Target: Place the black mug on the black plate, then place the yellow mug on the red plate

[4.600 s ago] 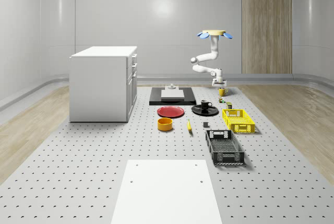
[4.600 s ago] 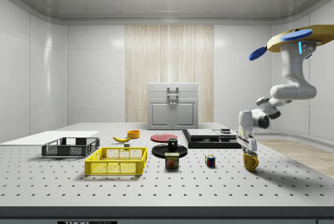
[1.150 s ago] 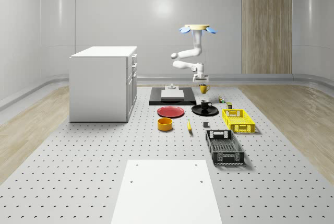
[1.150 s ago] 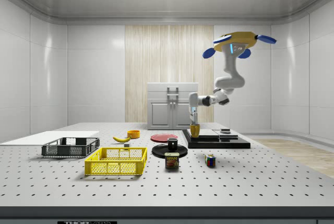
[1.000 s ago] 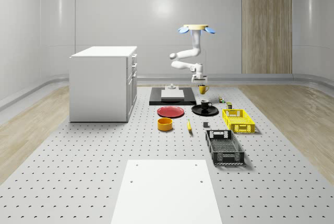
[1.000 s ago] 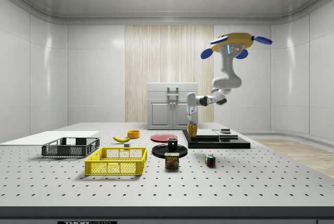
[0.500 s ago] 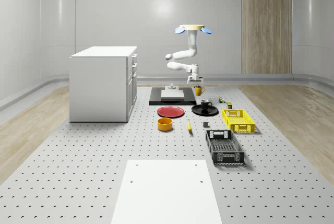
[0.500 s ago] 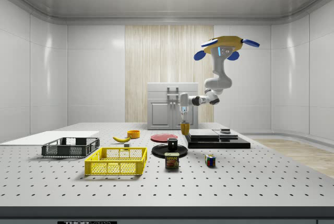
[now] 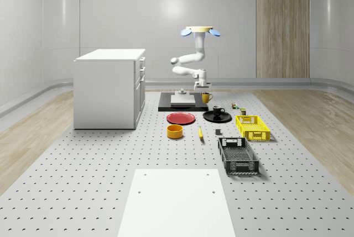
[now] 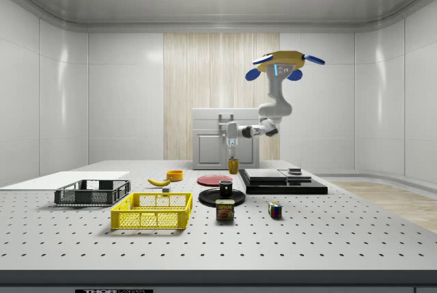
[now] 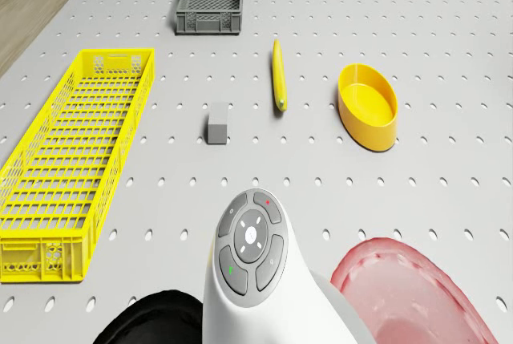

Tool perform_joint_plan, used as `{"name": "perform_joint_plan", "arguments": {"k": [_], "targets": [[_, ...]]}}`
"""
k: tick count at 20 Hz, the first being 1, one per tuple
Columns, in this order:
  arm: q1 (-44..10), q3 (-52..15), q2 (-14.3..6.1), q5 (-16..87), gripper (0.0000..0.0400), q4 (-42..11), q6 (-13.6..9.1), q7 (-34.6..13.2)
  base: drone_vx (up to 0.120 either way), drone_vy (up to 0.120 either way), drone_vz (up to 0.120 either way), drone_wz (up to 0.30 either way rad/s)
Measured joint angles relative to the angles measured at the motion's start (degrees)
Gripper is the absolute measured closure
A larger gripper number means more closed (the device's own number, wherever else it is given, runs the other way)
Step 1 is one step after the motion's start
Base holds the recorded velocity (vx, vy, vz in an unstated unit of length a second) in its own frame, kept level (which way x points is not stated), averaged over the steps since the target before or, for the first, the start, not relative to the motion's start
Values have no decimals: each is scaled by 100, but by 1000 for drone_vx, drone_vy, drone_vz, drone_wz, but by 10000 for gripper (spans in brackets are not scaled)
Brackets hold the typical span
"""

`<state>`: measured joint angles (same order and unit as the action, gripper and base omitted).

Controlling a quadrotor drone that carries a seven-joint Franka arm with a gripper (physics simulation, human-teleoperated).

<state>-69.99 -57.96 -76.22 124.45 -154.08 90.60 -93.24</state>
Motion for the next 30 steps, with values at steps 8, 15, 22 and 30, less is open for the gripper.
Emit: {"name": "perform_joint_plan", "arguments": {"k": [8, 15, 22, 30], "targets": [[-6, -2, -8, -5, 290, 1, 8, -5, 120, -120, 0, 0], [-10, -3, -15, -9, 290, 2, 14, -8, 120, -120, 0, 0], [-15, -5, -21, -12, 290, 3, 20, -11, 91, -120, 0, 0], [-19, -6, -28, -16, 290, 3, 26, -15, 0, -120, -80, 0]]}}
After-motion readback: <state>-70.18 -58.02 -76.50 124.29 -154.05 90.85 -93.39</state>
